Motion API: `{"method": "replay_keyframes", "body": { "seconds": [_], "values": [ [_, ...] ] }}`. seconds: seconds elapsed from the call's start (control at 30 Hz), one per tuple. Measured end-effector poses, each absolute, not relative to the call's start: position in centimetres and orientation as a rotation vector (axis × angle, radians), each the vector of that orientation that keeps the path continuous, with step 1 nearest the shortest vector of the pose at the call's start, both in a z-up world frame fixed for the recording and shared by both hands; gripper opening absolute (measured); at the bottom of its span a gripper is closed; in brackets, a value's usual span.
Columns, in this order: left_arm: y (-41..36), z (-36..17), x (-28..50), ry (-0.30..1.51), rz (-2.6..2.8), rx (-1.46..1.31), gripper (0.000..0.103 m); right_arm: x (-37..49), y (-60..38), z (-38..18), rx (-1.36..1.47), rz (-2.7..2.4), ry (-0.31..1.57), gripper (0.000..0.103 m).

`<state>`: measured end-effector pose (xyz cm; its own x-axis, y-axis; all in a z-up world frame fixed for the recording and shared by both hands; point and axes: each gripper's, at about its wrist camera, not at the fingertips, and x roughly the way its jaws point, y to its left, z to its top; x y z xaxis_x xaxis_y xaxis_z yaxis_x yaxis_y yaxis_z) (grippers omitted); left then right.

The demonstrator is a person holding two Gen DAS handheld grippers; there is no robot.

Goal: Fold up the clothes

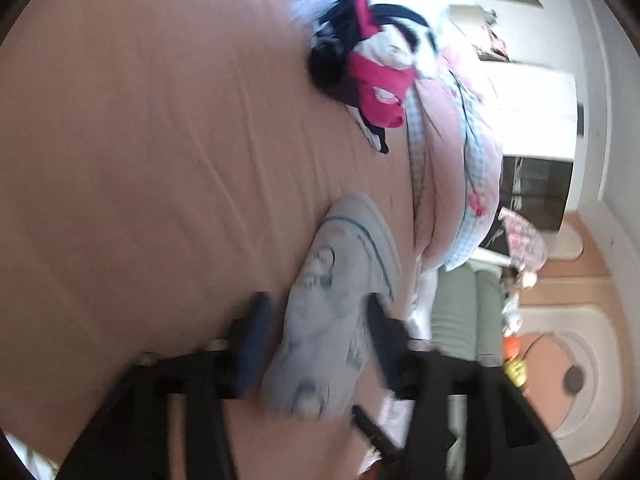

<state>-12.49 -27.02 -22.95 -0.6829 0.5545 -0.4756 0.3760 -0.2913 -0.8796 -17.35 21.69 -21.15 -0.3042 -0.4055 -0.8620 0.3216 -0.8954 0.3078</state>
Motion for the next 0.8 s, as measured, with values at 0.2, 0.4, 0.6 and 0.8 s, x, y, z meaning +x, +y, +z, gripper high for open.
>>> {"method": "replay_keyframes", "body": {
  "seconds": [0.2,0.4,0.6,0.8],
  "values": [
    [-23.5,-23.0,-11.7,-1.546,2.224,-1.267,0.064,-19.2,18.6,-22.0,1.452,-2.010,-0.573,0.056],
    [-20.0,-22.0,-14.4,-1.328,2.178,-1.391,0.053,-17.9,15.2,-22.0,1.489,-2.024,-0.462,0.056],
    [-17.8,-22.1,-13.4,-1.647,1.772,-1.135,0.018,-17.2,17.1,-21.9,1.519,-2.067,-0.519,0.056],
    [-14.6,-26.0,-7.5,-1.951,1.668,-1.097,0.019,-16.6,23.5,-20.5,1.479,-2.146,-0.714,0.056]
  ]
}}
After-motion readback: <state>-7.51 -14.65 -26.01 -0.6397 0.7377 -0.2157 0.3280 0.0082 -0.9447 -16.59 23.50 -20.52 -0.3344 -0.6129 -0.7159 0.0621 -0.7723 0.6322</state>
